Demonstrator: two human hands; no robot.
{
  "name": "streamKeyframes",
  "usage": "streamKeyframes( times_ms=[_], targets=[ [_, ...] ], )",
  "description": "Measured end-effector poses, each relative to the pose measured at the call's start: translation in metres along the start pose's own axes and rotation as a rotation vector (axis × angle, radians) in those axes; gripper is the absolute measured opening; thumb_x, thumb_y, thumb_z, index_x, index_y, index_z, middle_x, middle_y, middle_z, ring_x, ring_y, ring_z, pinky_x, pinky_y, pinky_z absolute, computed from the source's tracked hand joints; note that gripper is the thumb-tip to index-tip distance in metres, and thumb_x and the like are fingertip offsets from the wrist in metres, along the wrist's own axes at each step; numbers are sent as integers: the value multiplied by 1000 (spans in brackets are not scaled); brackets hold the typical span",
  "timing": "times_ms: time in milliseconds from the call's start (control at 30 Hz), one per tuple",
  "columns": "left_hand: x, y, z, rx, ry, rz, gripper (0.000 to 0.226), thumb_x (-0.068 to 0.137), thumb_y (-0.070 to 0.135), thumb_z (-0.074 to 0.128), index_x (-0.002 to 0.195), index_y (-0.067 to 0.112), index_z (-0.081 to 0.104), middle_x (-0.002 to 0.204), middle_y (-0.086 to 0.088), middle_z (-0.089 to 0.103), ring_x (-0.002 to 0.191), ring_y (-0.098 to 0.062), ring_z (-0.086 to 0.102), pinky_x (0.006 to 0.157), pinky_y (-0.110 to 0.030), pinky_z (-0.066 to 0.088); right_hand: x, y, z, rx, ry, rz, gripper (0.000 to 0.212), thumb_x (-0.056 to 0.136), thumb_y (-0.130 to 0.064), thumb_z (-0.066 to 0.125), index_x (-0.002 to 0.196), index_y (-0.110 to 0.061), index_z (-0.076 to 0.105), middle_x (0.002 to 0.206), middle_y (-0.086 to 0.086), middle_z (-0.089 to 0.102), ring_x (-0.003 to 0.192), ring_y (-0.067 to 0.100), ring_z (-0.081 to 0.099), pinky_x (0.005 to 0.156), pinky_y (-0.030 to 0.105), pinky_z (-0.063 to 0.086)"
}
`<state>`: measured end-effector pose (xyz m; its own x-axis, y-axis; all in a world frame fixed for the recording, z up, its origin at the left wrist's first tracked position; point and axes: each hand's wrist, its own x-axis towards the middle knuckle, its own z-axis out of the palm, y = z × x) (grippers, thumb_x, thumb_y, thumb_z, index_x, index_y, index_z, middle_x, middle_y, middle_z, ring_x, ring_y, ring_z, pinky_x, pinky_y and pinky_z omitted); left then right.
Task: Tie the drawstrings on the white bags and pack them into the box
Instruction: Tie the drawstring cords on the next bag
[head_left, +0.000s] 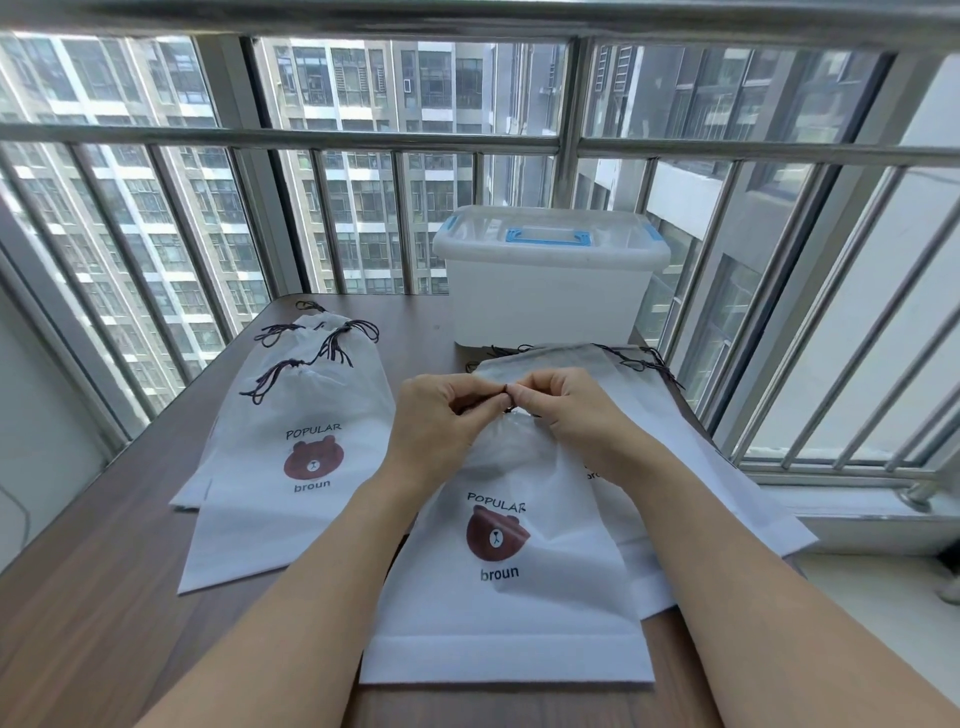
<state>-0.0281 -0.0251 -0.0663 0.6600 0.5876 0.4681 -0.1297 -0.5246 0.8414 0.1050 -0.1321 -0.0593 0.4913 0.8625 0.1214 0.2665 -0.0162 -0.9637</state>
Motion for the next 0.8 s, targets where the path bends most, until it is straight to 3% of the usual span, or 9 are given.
streamKeyframes(
  times_ms=[100, 233, 433, 500, 533, 600, 700, 800],
  targets=[
    [0, -1, 2, 53, 29, 12, 9, 83, 10, 77, 82, 18, 81, 73, 8, 76, 72, -20, 73, 69, -35, 58, 0, -1, 1, 87, -20, 26, 20, 100, -15, 62, 83, -10, 72, 74, -7, 70, 74, 4, 62, 74, 14, 44],
    [1, 2, 4, 106, 97, -22, 9, 80, 10, 74, 74, 15, 77, 65, 4, 72, 60, -14, 66, 57, -25, 51, -1, -1, 4, 121, -28, 43, 19, 98, -18, 64, 82, -13, 75, 83, 5, 72, 83, 21, 59, 78, 28, 44],
    [7, 3, 3, -67, 245, -309, 10, 81, 9, 71, 75, 14, 76, 67, 1, 71, 56, -4, 56, 56, -18, 46, 2, -6, 3, 186, 122, 66, 26, 100, -25, 61, 82, -12, 75, 88, 11, 72, 81, 22, 63, 77, 32, 50],
    [9, 0, 0, -111, 300, -371, 10, 82, 11, 70, 74, 14, 77, 67, 1, 69, 57, -5, 54, 57, -19, 45, 3, -8, -1, 171, 193, 65, 24, 100, -23, 62, 82, -11, 74, 75, 14, 62, 62, 18, 55, 59, 27, 47],
    [10, -1, -2, -141, 332, -394, 10, 83, 12, 71, 74, 14, 77, 68, 0, 69, 58, -6, 54, 58, -22, 45, 3, -10, -4, 188, 208, 74, 23, 100, -22, 62, 84, -9, 73, 66, 12, 51, 51, 14, 43, 47, 22, 39],
    [9, -2, -3, -196, 372, -430, 9, 83, 13, 73, 74, 14, 77, 73, -5, 73, 64, -11, 59, 64, -29, 50, 1, -13, -11, 212, 214, 86, 23, 98, -22, 65, 88, -3, 71, 58, 3, 33, 44, 9, 25, 38, 18, 24],
    [11, -2, -5, -255, 401, -460, 8, 81, 13, 75, 73, 13, 77, 79, -12, 75, 68, -17, 64, 75, -41, 58, -2, -17, -14, 156, 193, 78, 44, 86, -40, 76, 90, 4, 71, 62, 1, 27, 49, 13, 21, 40, 20, 23],
    [11, -1, -3, -266, 417, -464, 8, 80, 13, 74, 73, 13, 76, 76, -10, 75, 68, -18, 66, 77, -42, 59, -8, -17, -16, -6, 115, 92, 74, 67, -59, 83, 89, 9, 64, 68, 5, 22, 58, 19, 19, 49, 25, 23]
  ],
)
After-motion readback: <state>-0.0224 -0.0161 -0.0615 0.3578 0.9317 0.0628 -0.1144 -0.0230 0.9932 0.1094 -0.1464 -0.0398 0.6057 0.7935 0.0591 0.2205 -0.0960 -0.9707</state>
